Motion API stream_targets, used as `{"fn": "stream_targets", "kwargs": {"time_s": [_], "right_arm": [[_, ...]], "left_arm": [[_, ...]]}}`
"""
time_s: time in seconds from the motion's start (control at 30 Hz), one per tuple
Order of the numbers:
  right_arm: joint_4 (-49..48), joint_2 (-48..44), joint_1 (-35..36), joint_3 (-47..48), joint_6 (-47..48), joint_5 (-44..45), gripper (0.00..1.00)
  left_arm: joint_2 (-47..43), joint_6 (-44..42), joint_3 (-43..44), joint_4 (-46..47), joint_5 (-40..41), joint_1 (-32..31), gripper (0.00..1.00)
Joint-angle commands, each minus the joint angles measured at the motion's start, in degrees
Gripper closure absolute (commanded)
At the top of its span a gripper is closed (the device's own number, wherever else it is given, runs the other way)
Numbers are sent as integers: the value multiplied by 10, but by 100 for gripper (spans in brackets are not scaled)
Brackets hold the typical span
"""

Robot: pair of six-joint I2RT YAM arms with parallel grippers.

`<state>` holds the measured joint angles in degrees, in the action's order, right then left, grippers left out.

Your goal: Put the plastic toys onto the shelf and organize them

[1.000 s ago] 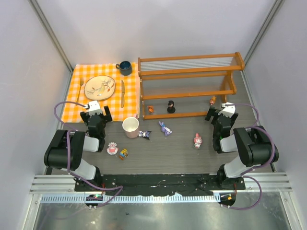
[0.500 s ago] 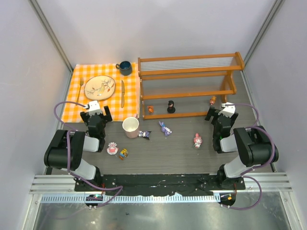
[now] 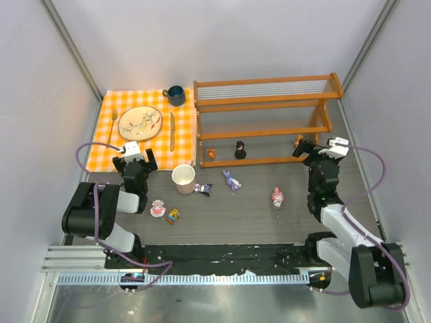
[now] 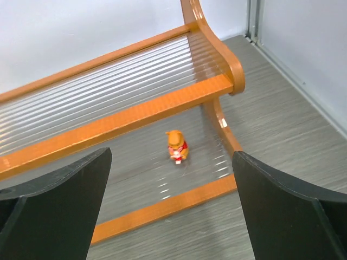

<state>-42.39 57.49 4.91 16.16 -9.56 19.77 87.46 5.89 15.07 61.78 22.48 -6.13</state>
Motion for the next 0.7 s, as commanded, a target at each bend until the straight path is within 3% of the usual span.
{"fn": "stream_targets", "kwargs": {"time_s": [0.0, 0.13, 0.33, 0.67], "right_arm": [[161, -68, 2, 12, -167, 2, 0], [298, -108, 3, 33, -225, -64, 0], [450, -133, 2, 79, -255, -83, 0], [603, -26, 3, 171, -254, -189, 3]], "left_arm": [[-11, 5, 8, 14, 7, 0, 0], [-11, 5, 9, 12, 7, 1, 0], [-12, 5, 7, 16, 7, 1, 0], [-12, 5, 6, 19, 8, 0, 0]]}}
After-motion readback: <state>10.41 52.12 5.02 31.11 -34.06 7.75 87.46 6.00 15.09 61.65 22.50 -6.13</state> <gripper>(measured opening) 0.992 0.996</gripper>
